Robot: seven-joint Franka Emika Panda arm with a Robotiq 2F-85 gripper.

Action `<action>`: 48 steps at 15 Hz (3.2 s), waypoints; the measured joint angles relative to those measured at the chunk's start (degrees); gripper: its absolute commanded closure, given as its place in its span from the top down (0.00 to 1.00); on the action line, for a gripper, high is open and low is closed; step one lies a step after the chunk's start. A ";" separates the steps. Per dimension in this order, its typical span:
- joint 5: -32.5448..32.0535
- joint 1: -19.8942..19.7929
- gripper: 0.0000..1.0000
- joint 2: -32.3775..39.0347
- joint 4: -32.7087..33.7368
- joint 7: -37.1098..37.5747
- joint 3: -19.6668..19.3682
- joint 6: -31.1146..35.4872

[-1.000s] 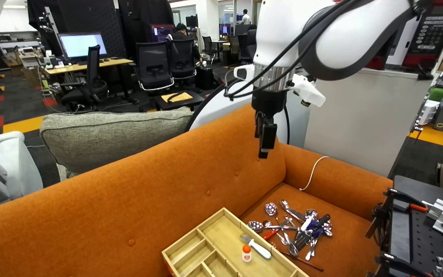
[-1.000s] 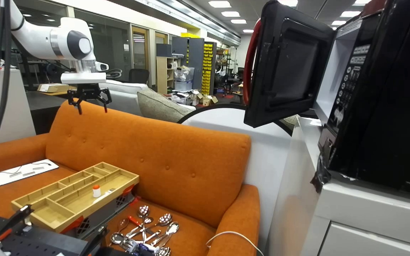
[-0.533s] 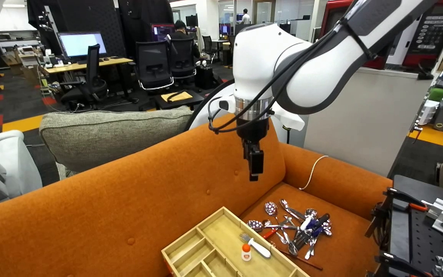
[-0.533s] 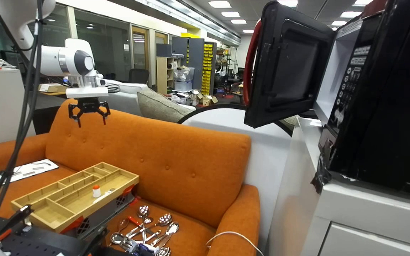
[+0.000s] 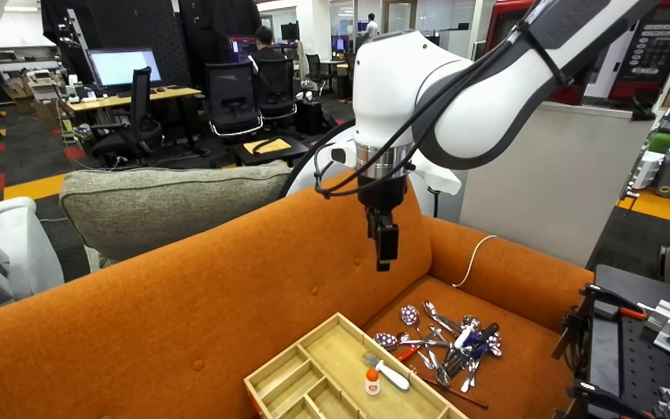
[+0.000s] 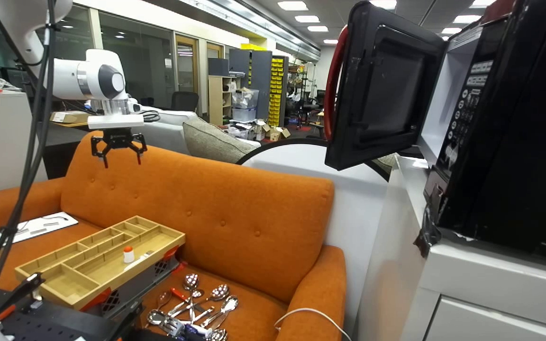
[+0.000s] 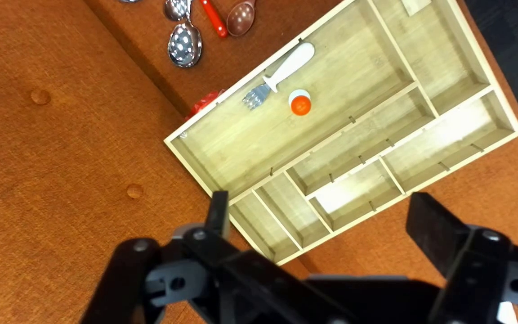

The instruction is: Pick up the small object from the wooden tray and put it on the couch.

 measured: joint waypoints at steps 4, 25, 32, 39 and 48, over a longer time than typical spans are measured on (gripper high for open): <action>0.00 0.01 1.00 0.71 0.06 0.55 0.04 0.50; -7.80 2.32 1.00 28.10 12.90 2.57 -0.20 8.03; -7.80 2.26 1.00 29.66 13.05 2.73 -0.23 9.07; -7.70 1.41 1.00 39.16 17.78 2.22 -0.23 13.45; -7.70 0.60 1.00 49.71 28.84 -1.62 0.30 12.01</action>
